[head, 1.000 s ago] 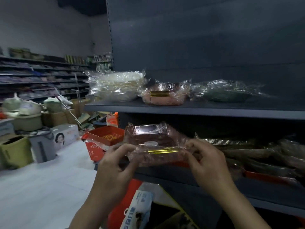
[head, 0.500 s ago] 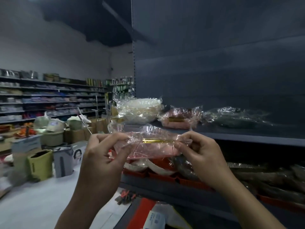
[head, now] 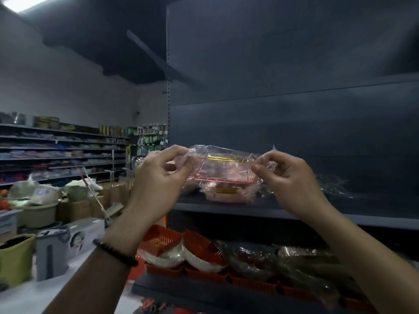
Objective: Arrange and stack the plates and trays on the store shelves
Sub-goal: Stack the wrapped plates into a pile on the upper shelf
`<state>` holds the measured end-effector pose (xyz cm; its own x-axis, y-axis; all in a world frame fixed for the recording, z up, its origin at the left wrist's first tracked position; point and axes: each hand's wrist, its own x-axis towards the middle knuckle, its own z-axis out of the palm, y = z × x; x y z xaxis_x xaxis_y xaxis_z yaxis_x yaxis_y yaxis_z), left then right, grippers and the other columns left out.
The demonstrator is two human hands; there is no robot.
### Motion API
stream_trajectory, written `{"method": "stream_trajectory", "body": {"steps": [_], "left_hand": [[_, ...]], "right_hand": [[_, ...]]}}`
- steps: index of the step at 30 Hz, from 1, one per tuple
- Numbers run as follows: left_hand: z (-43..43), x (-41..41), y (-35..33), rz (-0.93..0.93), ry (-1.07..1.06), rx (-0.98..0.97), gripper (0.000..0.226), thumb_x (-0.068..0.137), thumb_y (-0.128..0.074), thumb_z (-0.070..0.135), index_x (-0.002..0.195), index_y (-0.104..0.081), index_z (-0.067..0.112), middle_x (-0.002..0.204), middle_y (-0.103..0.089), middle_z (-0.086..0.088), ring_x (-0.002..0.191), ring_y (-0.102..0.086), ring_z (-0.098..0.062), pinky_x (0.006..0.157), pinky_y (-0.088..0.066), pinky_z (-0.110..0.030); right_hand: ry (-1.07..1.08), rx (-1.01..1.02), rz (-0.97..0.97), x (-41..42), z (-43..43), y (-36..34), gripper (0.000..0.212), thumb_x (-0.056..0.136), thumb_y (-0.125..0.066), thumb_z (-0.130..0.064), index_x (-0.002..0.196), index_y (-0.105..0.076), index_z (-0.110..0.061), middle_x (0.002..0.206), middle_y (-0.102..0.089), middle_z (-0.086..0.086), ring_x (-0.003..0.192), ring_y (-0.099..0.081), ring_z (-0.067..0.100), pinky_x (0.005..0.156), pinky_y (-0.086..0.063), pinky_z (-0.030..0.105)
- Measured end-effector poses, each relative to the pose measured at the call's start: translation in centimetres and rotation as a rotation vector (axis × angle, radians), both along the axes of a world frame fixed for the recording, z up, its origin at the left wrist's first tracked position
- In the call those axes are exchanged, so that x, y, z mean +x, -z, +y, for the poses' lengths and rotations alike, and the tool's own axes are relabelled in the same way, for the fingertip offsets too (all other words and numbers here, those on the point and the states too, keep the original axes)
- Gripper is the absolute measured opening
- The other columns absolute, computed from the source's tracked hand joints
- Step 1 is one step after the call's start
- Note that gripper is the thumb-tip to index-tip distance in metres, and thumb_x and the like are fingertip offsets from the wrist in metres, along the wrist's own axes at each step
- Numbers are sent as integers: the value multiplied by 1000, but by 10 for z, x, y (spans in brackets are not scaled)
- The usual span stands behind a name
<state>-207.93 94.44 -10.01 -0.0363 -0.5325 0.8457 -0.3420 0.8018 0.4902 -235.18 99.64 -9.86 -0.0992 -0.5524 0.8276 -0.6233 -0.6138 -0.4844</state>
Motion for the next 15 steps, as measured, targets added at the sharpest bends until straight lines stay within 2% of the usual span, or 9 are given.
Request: {"method": "stream_trajectory", "body": {"steps": [1, 2, 4, 5, 6, 9, 10, 13, 15], "left_hand": [[-15, -9, -4, 13, 4, -10, 21, 92, -69, 65, 100, -74, 45, 110, -73, 2, 97, -75, -12, 76, -57, -30], [-28, -18, -7, 27, 10, -16, 21, 92, -70, 64, 98, -74, 45, 106, -73, 3, 95, -75, -12, 74, -57, -30], [-54, -33, -12, 37, 32, -11, 20, 91, -72, 61, 91, -73, 41, 96, -75, 6, 90, -77, -14, 72, -59, -33], [-67, -39, -14, 33, 40, -1, 17, 93, -73, 56, 87, -72, 40, 90, -76, 7, 86, -77, -14, 70, -59, -32], [-80, -45, -15, 29, 47, 13, 16, 95, -74, 50, 85, -72, 38, 85, -77, 9, 82, -77, -12, 69, -57, -31], [-120, -58, -11, 39, 92, 73, 11, 95, -75, 43, 86, -75, 37, 77, -75, 11, 69, -69, -5, 63, -51, -25], [-133, -62, -7, 47, 96, 94, 10, 95, -76, 44, 87, -76, 38, 75, -74, 10, 66, -67, -5, 61, -49, -23], [-169, -71, 7, 90, 103, 152, 8, 93, -79, 44, 90, -79, 37, 81, -78, 8, 72, -72, -8, 62, -53, -19], [-192, -75, 14, 104, 149, 183, 4, 92, -80, 40, 93, -80, 36, 85, -79, 5, 77, -73, -13, 69, -56, -24]], "right_hand": [[22, 2, -14, -7, -9, -4, 16, 93, -78, -40, 85, -73, -27, 63, -65, -1, 50, -46, 20, 56, -40, 33], [38, 15, -27, -13, -18, -8, 15, 92, -79, -40, 85, -74, -27, 64, -65, -2, 50, -49, 17, 57, -43, 31], [72, 57, -21, -26, -37, -14, 13, 91, -79, -41, 87, -75, -29, 73, -71, 2, 60, -61, 29, 63, -56, 41], [98, 73, -13, -30, -45, -17, 13, 92, -79, -40, 86, -75, -30, 75, -72, 0, 65, -64, 32, 68, -57, 44], [128, 79, -7, -35, -54, -20, 13, 93, -79, -38, 85, -74, -30, 73, -70, -4, 66, -67, 30, 68, -56, 42], [199, 101, -13, -44, -82, -24, 15, 94, -78, -32, 81, -73, -28, 65, -66, -18, 61, -64, -2, 58, -45, 15], [207, 117, -20, -45, -90, -24, 15, 95, -78, -30, 80, -73, -28, 61, -65, -21, 58, -61, -9, 55, -41, 9], [244, 173, -45, -49, -120, -19, 14, 95, -78, -28, 82, -74, -25, 59, -64, -18, 53, -58, -2, 49, -40, 8], [290, 200, -40, -49, -136, -13, 13, 96, -76, -29, 84, -74, -24, 70, -66, -15, 64, -61, 7, 50, -41, 11]]}}
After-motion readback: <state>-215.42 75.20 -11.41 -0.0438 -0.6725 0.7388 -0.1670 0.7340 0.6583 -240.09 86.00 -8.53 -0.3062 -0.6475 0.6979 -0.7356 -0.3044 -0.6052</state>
